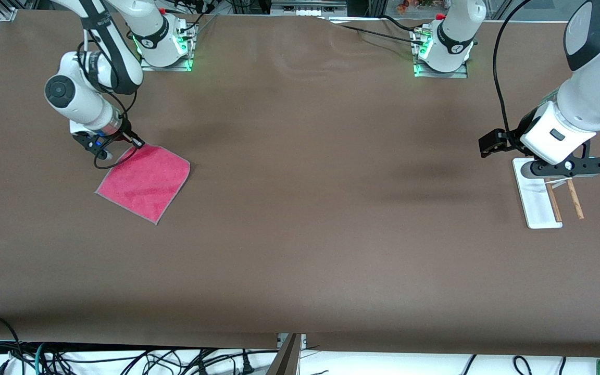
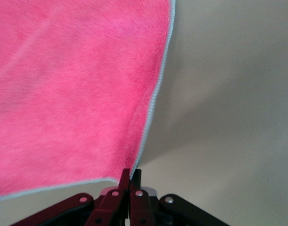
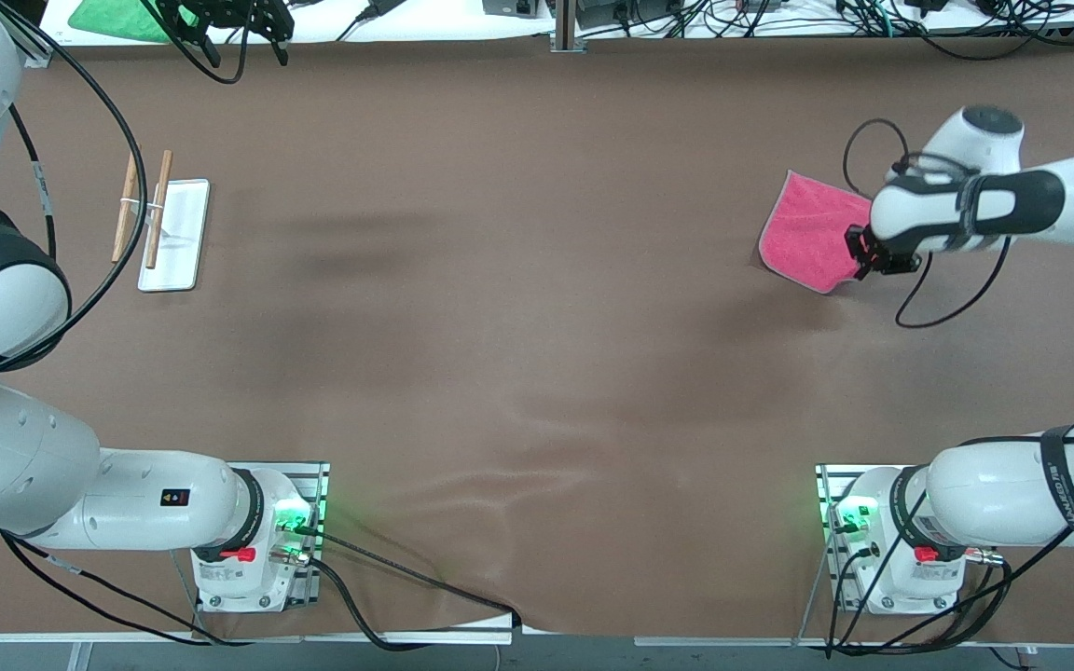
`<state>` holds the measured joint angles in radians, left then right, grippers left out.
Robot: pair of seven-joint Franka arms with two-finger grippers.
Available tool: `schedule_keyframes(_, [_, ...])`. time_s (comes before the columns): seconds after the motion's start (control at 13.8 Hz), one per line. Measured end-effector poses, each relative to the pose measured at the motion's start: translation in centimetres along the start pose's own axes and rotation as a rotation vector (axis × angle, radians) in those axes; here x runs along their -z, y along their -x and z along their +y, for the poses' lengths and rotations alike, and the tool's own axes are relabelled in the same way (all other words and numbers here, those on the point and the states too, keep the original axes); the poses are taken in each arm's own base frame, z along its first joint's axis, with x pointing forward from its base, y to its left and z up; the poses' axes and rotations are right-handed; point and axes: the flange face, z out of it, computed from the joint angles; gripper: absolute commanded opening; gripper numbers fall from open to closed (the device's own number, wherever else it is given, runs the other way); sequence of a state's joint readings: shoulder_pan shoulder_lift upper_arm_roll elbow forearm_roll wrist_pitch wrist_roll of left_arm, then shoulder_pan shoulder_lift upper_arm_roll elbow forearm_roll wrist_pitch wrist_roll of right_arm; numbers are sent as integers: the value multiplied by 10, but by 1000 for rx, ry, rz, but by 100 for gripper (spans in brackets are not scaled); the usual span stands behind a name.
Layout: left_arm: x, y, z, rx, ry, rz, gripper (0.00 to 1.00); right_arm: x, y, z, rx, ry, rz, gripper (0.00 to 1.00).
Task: Pass towel and hang on rack
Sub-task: 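Lift the towel with the right gripper while the left gripper approaches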
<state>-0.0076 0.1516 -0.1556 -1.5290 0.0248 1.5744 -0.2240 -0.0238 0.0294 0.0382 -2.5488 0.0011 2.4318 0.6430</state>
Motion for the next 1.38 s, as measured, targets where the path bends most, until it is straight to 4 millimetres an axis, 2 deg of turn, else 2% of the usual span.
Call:
schedule_keyframes(0.14, [-2,1,5,-11,-2,-7,100,36,-1,-20,-4,33,-32,0])
schedule_keyframes(0.43, [-39,-4,50,-85,-18,-84,100,100,-1,-56,2,74,-62,0])
schedule_keyframes(0.58, [-39,-7,51,-86,-16,-80,100,123,1,-70,7,88,-70,0])
schedule_keyframes(0.8, [-32,-12,44,-76,-11,-66,100,143,14,-95,27,98,-65,0])
schedule_keyframes(0.94, [-32,-17,49,-115,22,-68,100,154,26,-113,52,101,-57,0])
schedule_keyframes(1.16, [-42,-21,59,-183,154,-109,100,176,44,-144,73,113,-53,0])
schedule_keyframes(1.23, [-46,-24,57,-218,218,-123,100,182,48,-155,66,117,-53,0])
schedule_keyframes(1.38, [-58,-36,43,-330,389,-134,100,189,57,-175,59,120,-49,0])
